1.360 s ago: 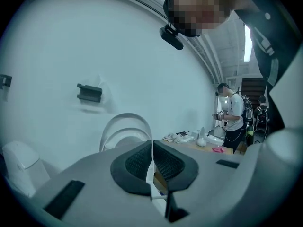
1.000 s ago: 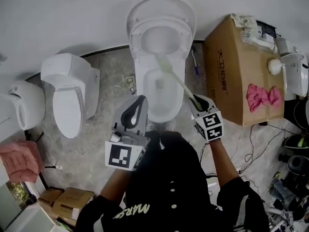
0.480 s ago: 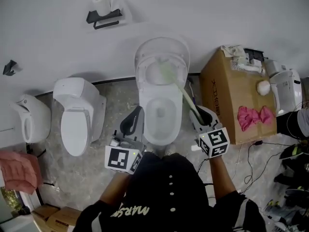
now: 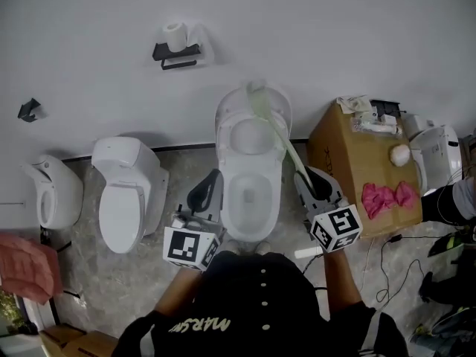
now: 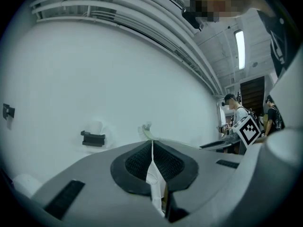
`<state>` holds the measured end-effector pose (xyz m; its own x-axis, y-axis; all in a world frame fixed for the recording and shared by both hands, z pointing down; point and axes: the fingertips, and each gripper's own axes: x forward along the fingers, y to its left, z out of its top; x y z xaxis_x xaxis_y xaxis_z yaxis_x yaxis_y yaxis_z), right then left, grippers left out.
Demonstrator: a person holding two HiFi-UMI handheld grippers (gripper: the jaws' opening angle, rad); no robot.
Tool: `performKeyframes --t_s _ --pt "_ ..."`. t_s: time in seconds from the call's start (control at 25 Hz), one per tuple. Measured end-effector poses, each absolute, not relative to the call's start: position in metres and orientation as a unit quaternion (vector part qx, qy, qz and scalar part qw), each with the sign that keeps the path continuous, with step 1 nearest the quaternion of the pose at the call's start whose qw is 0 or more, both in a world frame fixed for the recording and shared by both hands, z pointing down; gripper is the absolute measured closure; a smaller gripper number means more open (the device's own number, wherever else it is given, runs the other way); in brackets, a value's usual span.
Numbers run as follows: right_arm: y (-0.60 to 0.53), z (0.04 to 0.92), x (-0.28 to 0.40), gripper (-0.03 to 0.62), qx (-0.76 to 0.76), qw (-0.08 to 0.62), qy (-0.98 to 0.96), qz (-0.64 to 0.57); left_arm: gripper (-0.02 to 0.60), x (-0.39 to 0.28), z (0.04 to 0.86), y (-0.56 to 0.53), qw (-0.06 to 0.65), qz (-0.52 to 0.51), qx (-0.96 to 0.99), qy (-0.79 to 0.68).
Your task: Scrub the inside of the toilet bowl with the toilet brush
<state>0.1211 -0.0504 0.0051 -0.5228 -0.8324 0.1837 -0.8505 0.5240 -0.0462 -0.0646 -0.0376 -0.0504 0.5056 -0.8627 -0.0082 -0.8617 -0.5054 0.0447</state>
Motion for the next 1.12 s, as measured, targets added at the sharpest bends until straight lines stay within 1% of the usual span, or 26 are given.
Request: performKeyframes --t_s 0.36,0.48,0.68,0.8,1.12 --pt "-0.032 -0.065 0.126 0.507 0.51 0.013 -0.86 -0.024 0.548 -0.064 -0.079 -0.024 -0.005 -0.025 0.873 -0.488" --pt "-0.028 -0.074 0.128 0.507 0.515 -0.001 -0.856 -0.045 0.548 -0.067 -0.086 -0.022 -0.019 -0.026 0.872 -0.489" --pt "-0.026 -0.084 0.131 0.507 0.516 -0.026 -0.854 -0.067 0.548 -0.07 -0.097 -0.021 -0.016 -0.038 0.867 -0.497" --pt "-0.026 -0.09 0.134 0.507 0.521 -0.046 -0.849 -0.074 0.548 -0.073 -0.097 -0.02 -0.027 -0.028 0.865 -0.5" --pt "-0.028 -0.103 0.134 0.507 0.53 -0.051 -0.84 -0.103 0.548 -0.075 -0.098 -0.022 -0.033 -0.027 0.863 -0.503"
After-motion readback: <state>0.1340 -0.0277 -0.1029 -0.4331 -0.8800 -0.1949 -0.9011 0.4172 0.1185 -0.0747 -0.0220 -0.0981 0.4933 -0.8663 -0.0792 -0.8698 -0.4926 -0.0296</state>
